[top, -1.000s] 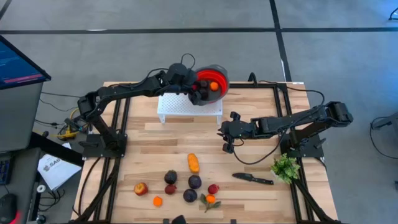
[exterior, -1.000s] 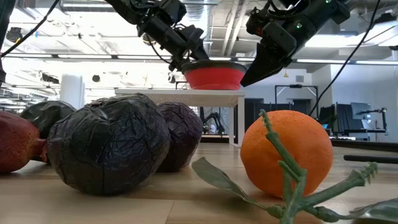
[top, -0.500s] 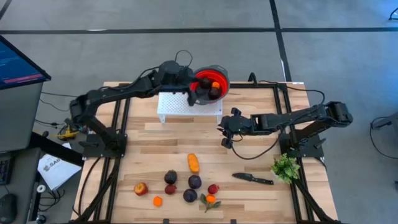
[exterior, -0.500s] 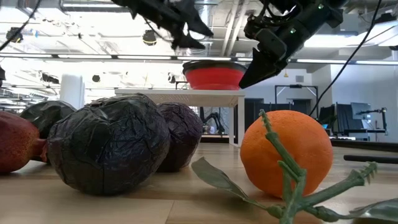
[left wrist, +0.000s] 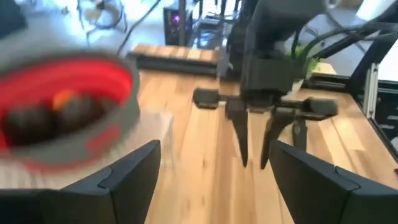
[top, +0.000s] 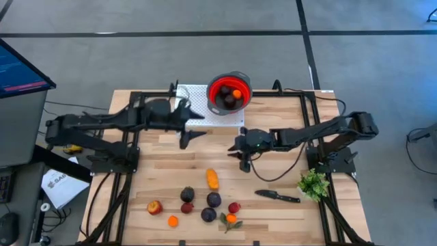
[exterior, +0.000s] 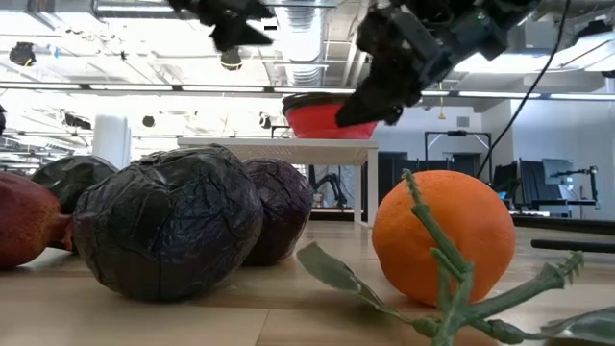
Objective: Pick & Place Fruit
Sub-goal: Put the potato into the red strainer on the shelf
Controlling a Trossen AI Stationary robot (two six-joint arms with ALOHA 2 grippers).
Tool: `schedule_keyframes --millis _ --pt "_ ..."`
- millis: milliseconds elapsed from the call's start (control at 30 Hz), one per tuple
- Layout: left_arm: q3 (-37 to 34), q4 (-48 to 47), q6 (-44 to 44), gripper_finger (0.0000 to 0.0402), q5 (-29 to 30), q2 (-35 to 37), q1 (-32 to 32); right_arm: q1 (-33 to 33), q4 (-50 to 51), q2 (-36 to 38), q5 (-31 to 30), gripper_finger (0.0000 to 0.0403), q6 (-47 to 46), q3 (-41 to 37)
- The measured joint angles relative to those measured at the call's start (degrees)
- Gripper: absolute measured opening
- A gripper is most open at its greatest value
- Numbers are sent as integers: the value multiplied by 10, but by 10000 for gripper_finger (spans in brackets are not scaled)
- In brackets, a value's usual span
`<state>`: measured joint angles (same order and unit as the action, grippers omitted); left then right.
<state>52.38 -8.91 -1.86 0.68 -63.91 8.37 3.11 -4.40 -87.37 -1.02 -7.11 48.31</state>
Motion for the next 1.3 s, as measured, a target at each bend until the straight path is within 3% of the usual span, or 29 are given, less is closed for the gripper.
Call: schedule_keyframes --millis 333,500,700,800,1033,1300 --pt "-191 97 -184 289 83 81 -87 63 34 -170 11 273 -151 134" --pt "-247 133 -251 289 124 93 -137 88 117 -250 -25 319 -239 242" --pt "-276 140 -306 289 189 95 -203 121 218 -318 -156 326 -302 344" --pt "-283 146 -321 289 218 95 -232 133 267 -329 -193 326 -314 364" --pt "-289 161 -332 289 265 93 -270 137 283 -349 -200 309 -291 368" --pt "-288 167 -331 289 282 93 -271 136 285 -357 -198 249 -218 367"
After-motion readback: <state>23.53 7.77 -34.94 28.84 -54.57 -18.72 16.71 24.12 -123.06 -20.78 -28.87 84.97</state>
